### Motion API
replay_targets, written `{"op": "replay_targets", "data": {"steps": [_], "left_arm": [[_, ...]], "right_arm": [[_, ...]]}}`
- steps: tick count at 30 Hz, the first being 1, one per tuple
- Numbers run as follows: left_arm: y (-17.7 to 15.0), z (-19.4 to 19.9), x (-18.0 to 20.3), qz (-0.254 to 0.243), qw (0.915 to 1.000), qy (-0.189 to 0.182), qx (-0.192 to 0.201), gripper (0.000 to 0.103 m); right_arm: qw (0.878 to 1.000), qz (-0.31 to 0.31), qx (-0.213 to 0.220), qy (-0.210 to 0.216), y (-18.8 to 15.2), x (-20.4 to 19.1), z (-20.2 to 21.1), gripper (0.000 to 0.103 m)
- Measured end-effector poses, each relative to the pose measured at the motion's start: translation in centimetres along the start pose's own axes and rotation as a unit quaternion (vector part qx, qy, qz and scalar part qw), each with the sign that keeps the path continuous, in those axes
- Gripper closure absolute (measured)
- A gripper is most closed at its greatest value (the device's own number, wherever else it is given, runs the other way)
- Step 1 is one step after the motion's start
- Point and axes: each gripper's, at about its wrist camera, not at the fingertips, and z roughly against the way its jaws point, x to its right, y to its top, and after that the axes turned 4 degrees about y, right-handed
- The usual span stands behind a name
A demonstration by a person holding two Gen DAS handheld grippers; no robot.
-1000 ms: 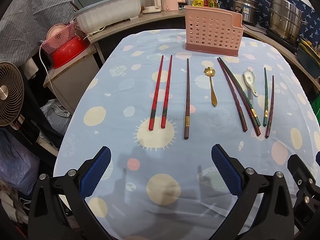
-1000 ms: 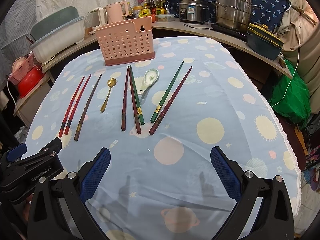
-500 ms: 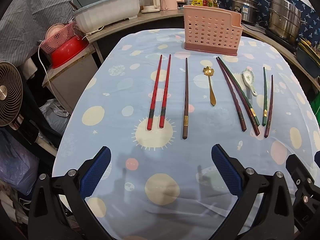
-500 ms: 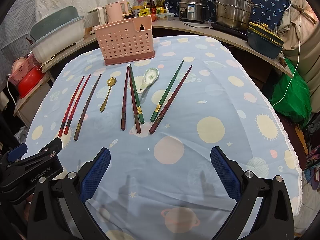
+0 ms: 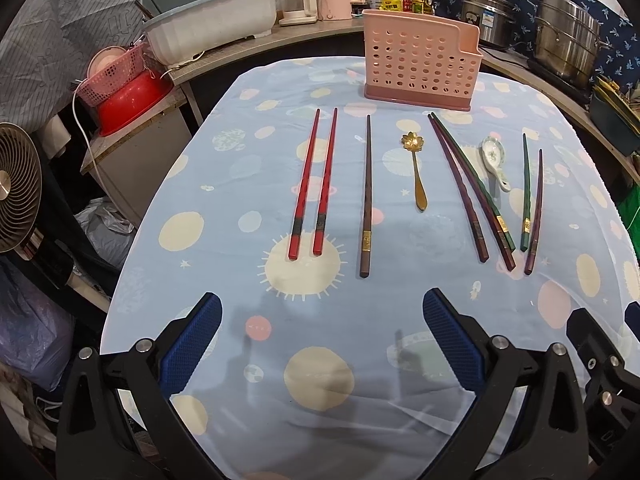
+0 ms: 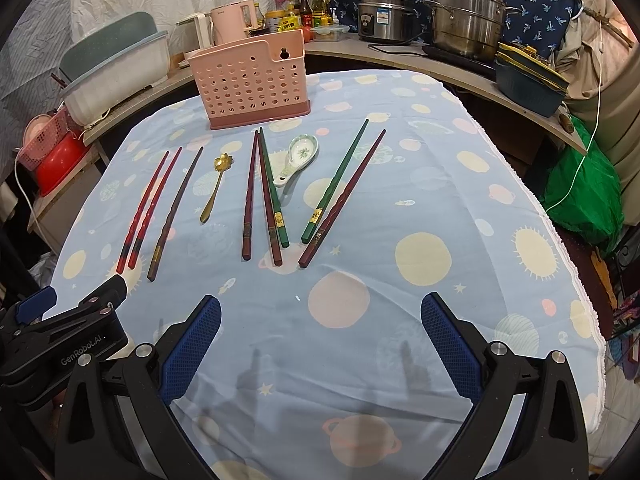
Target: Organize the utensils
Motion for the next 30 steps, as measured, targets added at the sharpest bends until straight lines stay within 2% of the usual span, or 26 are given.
{"op": "replay_targets", "data": {"steps": [30], "left_arm": [[-0.18,-0.23,-0.11,0.002,1.0000,-0.008,-0.004,0.007]], "right_arm": [[1.000,-0.001,-0.002,0.001,-0.09,0.00,-0.14,0.006]]}}
